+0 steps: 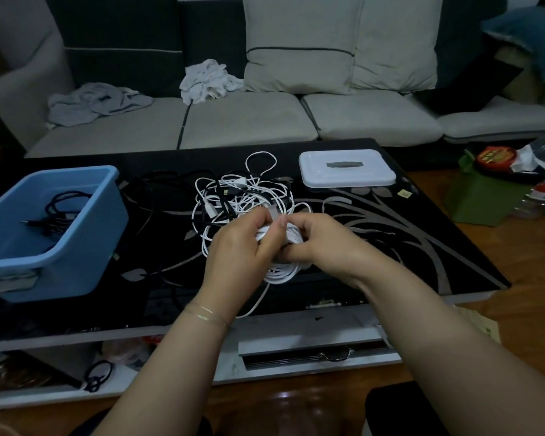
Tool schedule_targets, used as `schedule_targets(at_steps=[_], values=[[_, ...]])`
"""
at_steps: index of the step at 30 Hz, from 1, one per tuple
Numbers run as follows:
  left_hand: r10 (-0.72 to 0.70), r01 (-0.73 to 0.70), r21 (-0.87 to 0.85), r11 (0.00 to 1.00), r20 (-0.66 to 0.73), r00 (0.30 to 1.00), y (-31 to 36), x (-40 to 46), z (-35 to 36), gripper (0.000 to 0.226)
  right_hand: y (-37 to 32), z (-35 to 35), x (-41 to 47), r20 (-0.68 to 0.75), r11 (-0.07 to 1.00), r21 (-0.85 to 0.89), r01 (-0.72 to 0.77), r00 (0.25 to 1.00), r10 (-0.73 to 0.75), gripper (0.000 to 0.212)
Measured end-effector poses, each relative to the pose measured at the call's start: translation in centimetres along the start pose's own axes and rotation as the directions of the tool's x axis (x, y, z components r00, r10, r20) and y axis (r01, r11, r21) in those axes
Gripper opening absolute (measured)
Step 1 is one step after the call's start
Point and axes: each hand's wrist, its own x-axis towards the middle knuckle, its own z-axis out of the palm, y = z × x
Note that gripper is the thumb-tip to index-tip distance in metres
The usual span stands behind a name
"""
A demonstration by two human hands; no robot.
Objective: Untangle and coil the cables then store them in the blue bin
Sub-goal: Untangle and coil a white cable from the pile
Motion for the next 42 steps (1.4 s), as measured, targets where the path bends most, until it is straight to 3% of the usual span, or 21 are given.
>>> schedule_targets(at_steps=[4, 7, 10, 14, 18, 20, 23, 25, 28, 30, 33, 36, 38, 42], values=[[0.045, -0.045, -0.016, 0.999, -0.005, 0.999, -0.3, -0.3, 0.1, 0.039, -0.5, -1.8, -0.9, 0.277, 0.956, 0.269, -0.117, 0.960, 0.039, 0.028], [0.116, -0.116, -0.004, 0.993, 0.021, 0.993, -0.2, -0.4, 0.3, 0.033, 0.0, -2.3, -0.5, 0.209, 0.878, 0.423, -0.224, 0.967, 0.146, 0.040], [0.270, -0.272, 0.154, 0.950, 0.033, 0.962, 0.1, -0.6, 0.6, 0.029, 0.7, -1.3, 0.1, 0.081, 0.796, 0.534, -0.286, 0.954, 0.288, 0.026], [0.386, -0.386, 0.303, 0.871, 0.063, 0.920, -0.1, -0.9, 1.1, 0.030, 0.5, -1.3, 0.2, 0.151, 0.727, 0.579, -0.370, 0.924, 0.350, 0.016], [0.448, -0.454, 0.358, 0.816, 0.104, 0.888, 0.0, -1.3, 1.4, 0.035, 0.6, -1.8, 0.1, 0.147, 0.746, 0.566, -0.351, 0.933, 0.328, 0.013], [0.461, -0.473, 0.375, 0.797, 0.129, 0.878, 0.2, -1.5, 1.6, 0.033, 0.9, -1.5, 0.4, 0.042, 0.826, 0.501, -0.260, 0.960, 0.277, 0.013], [0.432, -0.445, 0.370, 0.815, 0.123, 0.893, 0.4, -1.3, 1.7, 0.031, 1.3, -0.7, 0.8, -0.223, 0.974, 0.220, -0.054, 0.969, 0.104, 0.015], [0.428, -0.447, 0.342, 0.827, 0.133, 0.894, 0.5, -1.7, 2.0, 0.031, 1.1, -0.5, 1.1, -0.381, 0.993, 0.105, 0.057, 0.924, -0.012, 0.017], [0.485, -0.550, 0.328, 0.768, 0.263, 0.834, 1.0, -3.6, 4.6, 0.031, 0.1, -1.4, 1.5, -0.559, 0.972, 0.166, 0.166, 0.828, -0.046, 0.017], [0.456, -0.520, 0.291, 0.803, 0.263, 0.851, 1.3, -4.1, 5.7, 0.033, -0.3, -1.3, 1.2, -0.510, 0.961, 0.231, 0.156, 0.860, -0.017, 0.016], [0.344, -0.373, 0.233, 0.898, 0.156, 0.926, 0.5, -2.9, 5.0, 0.032, 0.1, -0.6, 1.0, -0.472, 0.962, 0.239, 0.133, 0.881, -0.005, 0.017], [0.218, -0.231, 0.154, 0.961, 0.098, 0.971, -0.2, -2.2, 3.8, 0.036, 0.7, -1.0, 1.3, -0.546, 0.980, 0.107, 0.171, 0.834, -0.086, 0.018], [0.079, -0.079, 0.005, 0.997, 0.097, 0.992, 0.1, -2.0, 3.2, 0.042, 1.2, -1.7, 1.3, -0.559, 0.989, 0.002, 0.151, 0.820, -0.124, 0.019], [0.014, 0.004, -0.167, 0.986, 0.105, 0.994, 0.9, -1.5, 2.0, 0.039, 1.6, -2.6, 1.3, -0.572, 0.998, 0.070, -0.009, 0.819, 0.047, 0.016]])
